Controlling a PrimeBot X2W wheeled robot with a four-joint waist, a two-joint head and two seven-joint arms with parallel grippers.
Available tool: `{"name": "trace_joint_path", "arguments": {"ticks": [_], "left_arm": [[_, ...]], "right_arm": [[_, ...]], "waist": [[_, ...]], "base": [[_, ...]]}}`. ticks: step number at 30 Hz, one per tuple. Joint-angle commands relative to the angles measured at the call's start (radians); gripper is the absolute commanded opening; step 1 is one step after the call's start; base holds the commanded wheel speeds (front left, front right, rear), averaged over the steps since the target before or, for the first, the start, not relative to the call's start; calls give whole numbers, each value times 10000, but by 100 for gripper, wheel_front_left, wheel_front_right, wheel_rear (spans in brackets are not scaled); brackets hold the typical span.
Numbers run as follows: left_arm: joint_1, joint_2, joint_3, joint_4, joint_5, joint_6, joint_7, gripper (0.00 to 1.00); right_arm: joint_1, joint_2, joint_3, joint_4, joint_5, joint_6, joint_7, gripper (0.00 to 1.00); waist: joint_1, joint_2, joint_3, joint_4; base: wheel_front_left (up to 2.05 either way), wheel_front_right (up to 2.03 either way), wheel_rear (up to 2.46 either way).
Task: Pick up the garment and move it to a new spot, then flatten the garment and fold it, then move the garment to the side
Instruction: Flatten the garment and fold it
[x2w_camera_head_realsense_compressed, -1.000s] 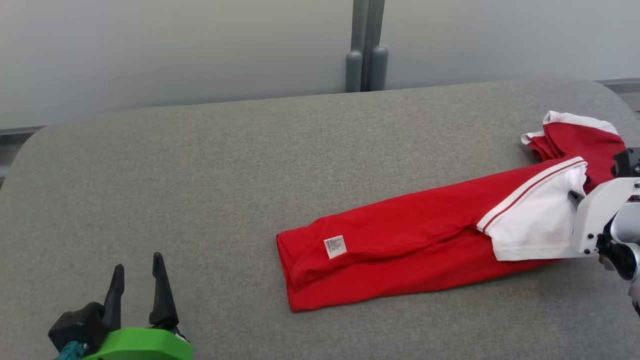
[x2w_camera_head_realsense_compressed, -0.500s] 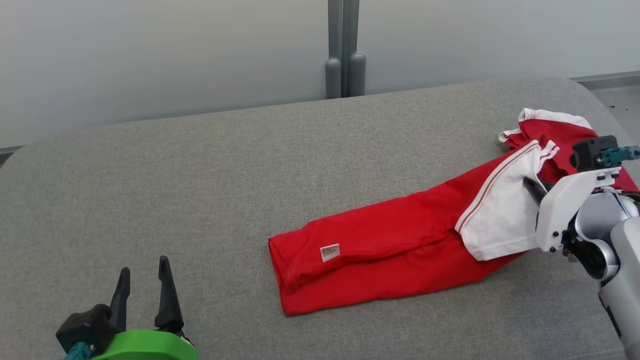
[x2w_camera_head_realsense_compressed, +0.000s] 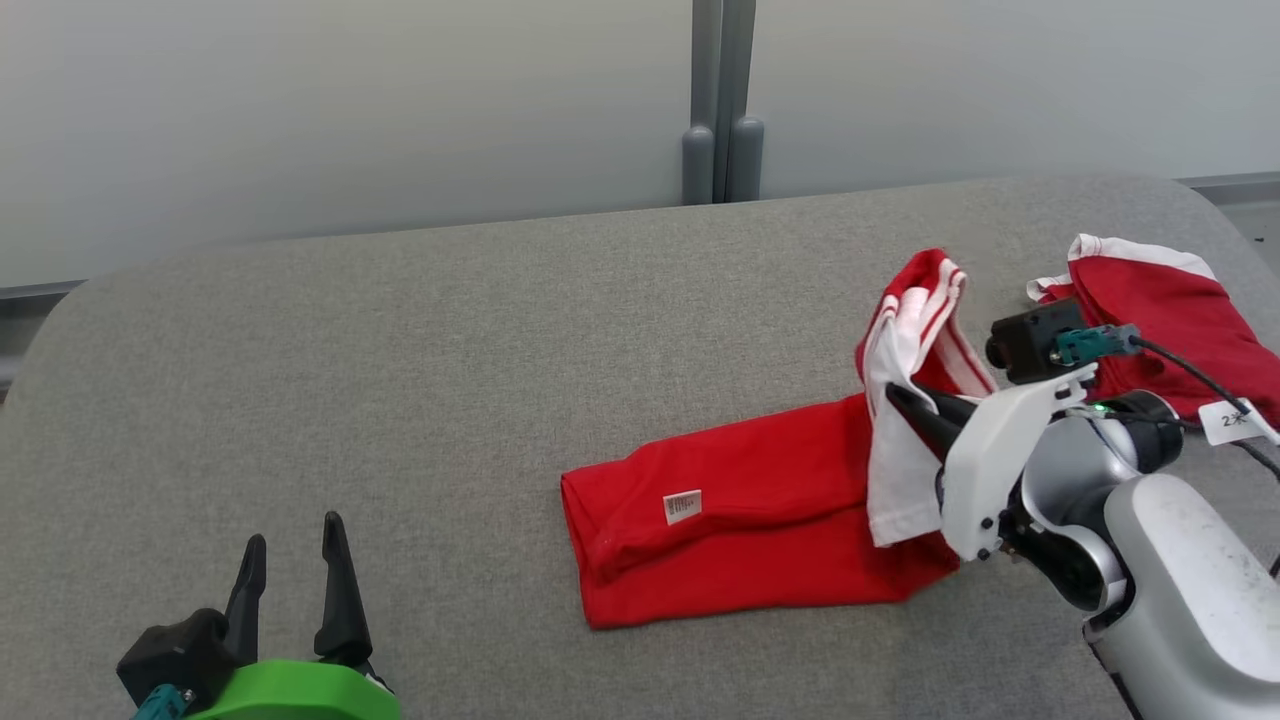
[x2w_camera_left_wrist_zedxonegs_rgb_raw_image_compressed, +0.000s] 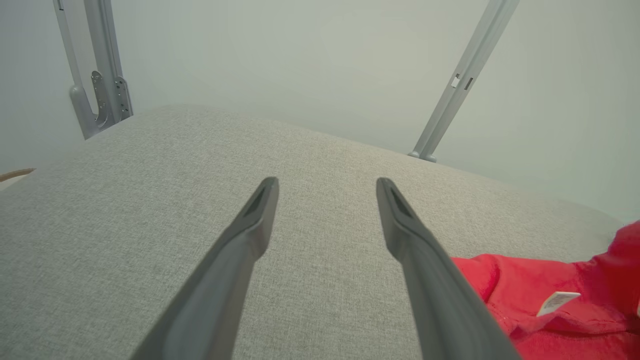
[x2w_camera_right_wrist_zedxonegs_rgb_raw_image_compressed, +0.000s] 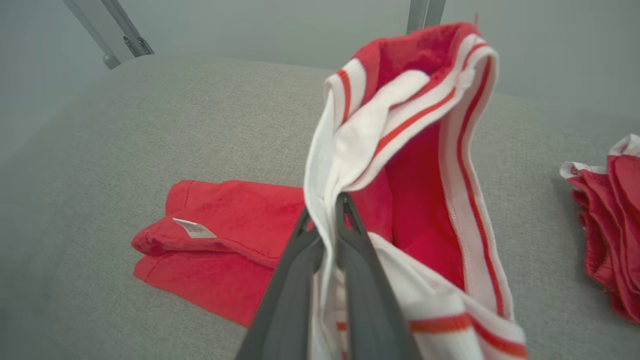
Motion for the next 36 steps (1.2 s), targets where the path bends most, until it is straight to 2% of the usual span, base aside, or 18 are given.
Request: {"name": "trace_joint_path", "arguments": {"ticks": [1, 6, 13, 18, 21, 30, 32, 33, 36], "left_arm": [[-60, -6, -2, 10, -60, -33, -44, 100], [-140, -45, -39, 24, -42, -90, -50, 100], [-300, -80, -124, 67, 20, -152, -33, 100], [-455, -132, -183, 146, 40, -211, -12, 100], [-513, -181, -231, 232, 58, -259, -8, 100], [-673, -278, -354, 371, 93, -325, -14, 100], [-701, -297, -376, 393, 100, -339, -17, 100], [-702, -300, -377, 405, 98, -345, -19, 100], [-674, -310, -360, 435, 83, -341, -25, 100]], "right_arm": [[145, 87, 92, -163, 82, -4, 41, 0], [335, 662, 565, -466, 89, -2, 110, 0], [179, 1584, 1214, 106, 38, -2, -28, 0], [-220, 2135, 1622, 1028, 62, -2, -171, 0], [-617, 2461, 1838, 2064, -23, -1, -323, 0], [-1328, 2792, 2300, 4009, -174, -1, -875, 0], [-1484, 2817, 2425, 4313, -67, -1, -1092, 44], [-1554, 2827, 2521, 4393, -10, -1, -1215, 100], [-1759, 2846, 2844, 4537, 301, -1, -1521, 100]], "waist": [[0, 0, -22, 56], [0, 0, -34, 216], [0, 0, 42, 565], [0, 0, 116, 879], [0, 0, 170, 1126], [0, 0, 187, 1495], [0, 0, 186, 1537], [0, 0, 185, 1545], [0, 0, 167, 1532]], "base": [[0, 0, 0], [0, 0, 0], [0, 0, 0], [0, 0, 0], [0, 0, 0], [0, 0, 0], [0, 0, 0], [0, 0, 0], [0, 0, 0]]}}
